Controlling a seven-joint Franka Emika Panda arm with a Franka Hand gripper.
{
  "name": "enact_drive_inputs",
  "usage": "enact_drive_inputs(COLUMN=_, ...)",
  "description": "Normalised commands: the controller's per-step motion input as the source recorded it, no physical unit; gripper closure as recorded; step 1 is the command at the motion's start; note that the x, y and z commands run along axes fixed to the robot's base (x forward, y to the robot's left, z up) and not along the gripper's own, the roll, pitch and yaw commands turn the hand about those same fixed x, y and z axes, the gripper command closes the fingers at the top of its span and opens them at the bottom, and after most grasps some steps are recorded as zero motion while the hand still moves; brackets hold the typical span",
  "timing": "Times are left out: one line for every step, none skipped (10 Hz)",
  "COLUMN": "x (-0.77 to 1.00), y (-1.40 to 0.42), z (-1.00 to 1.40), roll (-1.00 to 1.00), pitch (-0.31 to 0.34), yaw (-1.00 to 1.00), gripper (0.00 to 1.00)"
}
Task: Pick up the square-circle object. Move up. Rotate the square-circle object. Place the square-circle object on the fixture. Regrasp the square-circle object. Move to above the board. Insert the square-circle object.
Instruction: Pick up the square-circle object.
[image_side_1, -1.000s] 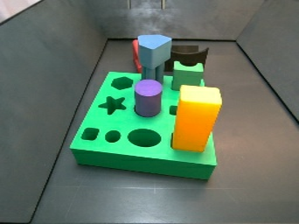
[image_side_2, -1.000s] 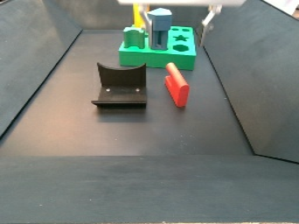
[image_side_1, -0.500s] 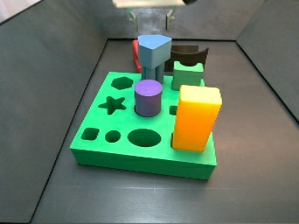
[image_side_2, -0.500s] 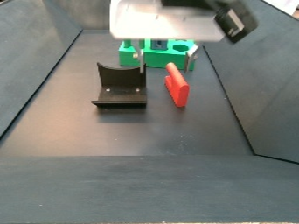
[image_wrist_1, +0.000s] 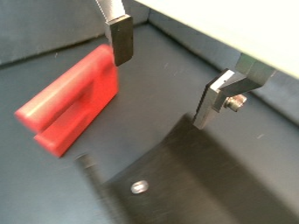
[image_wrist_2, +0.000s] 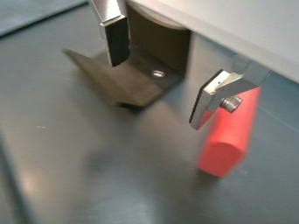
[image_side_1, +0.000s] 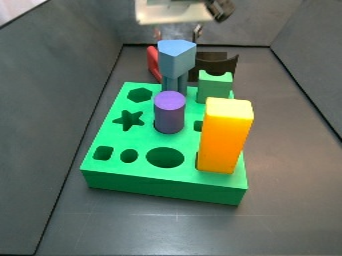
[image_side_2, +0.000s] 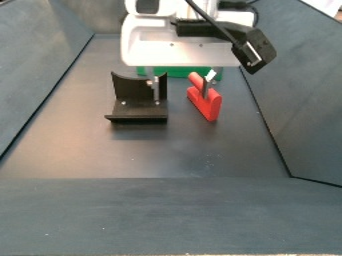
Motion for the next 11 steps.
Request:
enact_drive_inputs(x=0.2, y=0.23, z=0.64, roll=-0.17, pitch=0.153, yaw=0.13, gripper=0.0)
enact_drive_inputs(x=0.05, y=0.12, z=0.65, roll=-0.03, pitch=0.159, yaw=0.28, gripper=0.0)
enact_drive_inputs(x=0.0, y=0.03, z=-0.01, roll=0.0, pitch=0.0, yaw=0.0, gripper=0.0)
enact_drive_inputs(x=-0.9, y=-0.14, z=-0.35, roll=0.0, pitch=-0.107, yaw=0.0, gripper=0.0)
enact_drive_inputs(x=-1.0, y=-0.26, z=-0.23, roll=0.04, pitch=-0.114, yaw=0.02, gripper=0.0)
enact_drive_inputs(x=-1.0, y=-0.2, z=-0.04, roll=0.09, pitch=-0.091, yaw=0.0, gripper=0.0)
enact_drive_inputs(x=-1.0, y=-0.12, z=0.34, roll=0.21, pitch=-0.043, yaw=0.0, gripper=0.0)
enact_drive_inputs(x=-1.0, y=-0.07, z=0.41, roll=0.18, pitch=-0.07, yaw=0.0, gripper=0.0)
enact_drive_inputs(x=-0.46, y=-0.14, z=-0.26, roll=0.11, pitch=-0.179, yaw=-0.05, gripper=0.0)
enact_drive_inputs(x=-0.33, y=-0.2, z=-0.67, roll=0.18, pitch=-0.27, yaw=0.0, gripper=0.0)
enact_drive_inputs(x=-0.23, y=-0.23, z=-0.71, roll=0.17, pitch=-0.25, yaw=0.0, gripper=0.0)
